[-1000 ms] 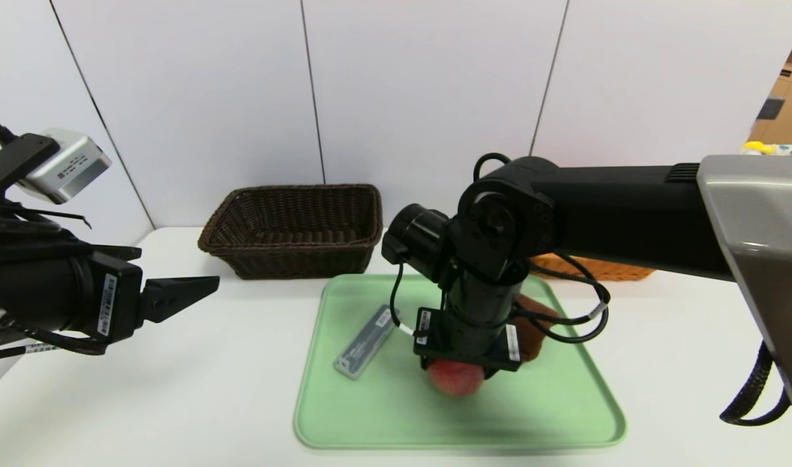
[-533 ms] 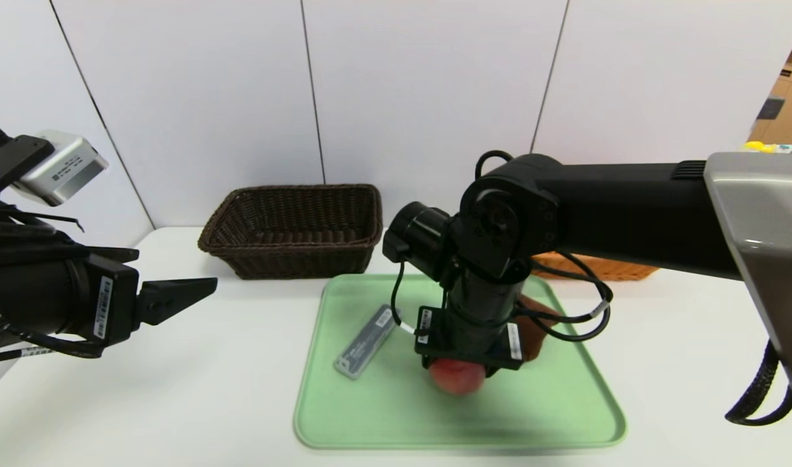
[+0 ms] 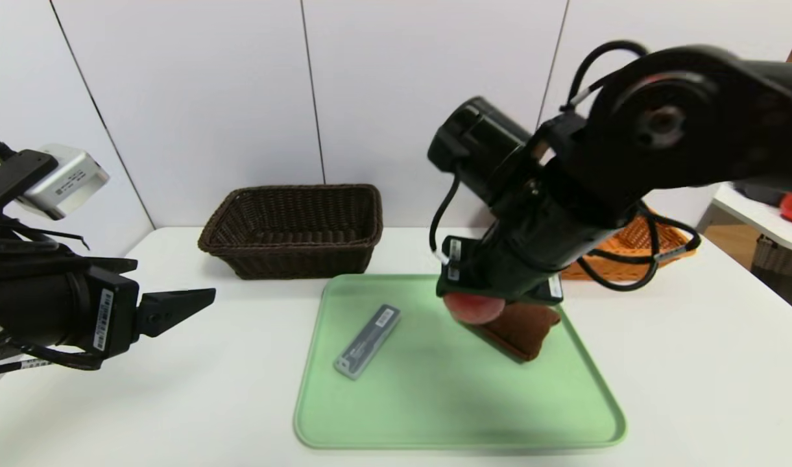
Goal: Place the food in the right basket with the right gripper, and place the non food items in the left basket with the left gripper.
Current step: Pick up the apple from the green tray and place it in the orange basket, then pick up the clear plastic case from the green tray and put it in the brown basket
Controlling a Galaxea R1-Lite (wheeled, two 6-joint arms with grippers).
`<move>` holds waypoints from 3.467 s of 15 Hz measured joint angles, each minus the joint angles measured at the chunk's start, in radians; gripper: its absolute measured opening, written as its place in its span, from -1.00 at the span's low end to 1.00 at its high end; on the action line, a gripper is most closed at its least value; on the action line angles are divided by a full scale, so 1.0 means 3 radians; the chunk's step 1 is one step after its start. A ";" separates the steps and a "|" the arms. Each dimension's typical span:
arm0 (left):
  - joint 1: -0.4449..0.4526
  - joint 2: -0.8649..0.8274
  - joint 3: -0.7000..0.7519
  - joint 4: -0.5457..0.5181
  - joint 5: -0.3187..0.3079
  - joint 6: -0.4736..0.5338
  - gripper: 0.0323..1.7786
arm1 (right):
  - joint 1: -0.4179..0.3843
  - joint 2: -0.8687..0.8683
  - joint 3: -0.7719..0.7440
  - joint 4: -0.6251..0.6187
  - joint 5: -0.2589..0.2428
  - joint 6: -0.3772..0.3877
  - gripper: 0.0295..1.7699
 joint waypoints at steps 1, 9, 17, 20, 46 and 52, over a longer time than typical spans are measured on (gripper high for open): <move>0.0000 0.0000 0.0011 -0.0001 0.0004 0.0000 0.90 | -0.0056 -0.0103 -0.0001 -0.0085 -0.0098 -0.0119 0.19; -0.0013 0.0003 0.0024 -0.0004 0.0009 0.0010 0.90 | -0.1425 -0.0481 0.0015 -0.1181 -0.0186 -0.0924 0.19; -0.0055 -0.0050 0.0027 0.0006 0.0008 0.0010 0.90 | -0.2217 0.0141 0.0020 -0.1635 0.0369 -0.0788 0.19; -0.0055 -0.0055 0.0033 0.0011 0.0008 0.0013 0.90 | -0.2248 0.0342 0.0015 -0.1638 0.0393 -0.0645 0.19; -0.0067 -0.0055 -0.0055 0.0011 0.0097 0.0056 0.90 | -0.2195 -0.0406 0.0137 -0.0816 0.0487 -0.2375 0.86; -0.0184 -0.0034 -0.0148 0.0171 0.0186 0.0113 0.90 | -0.2187 -0.1111 0.0928 -0.0791 0.0484 -0.2811 0.90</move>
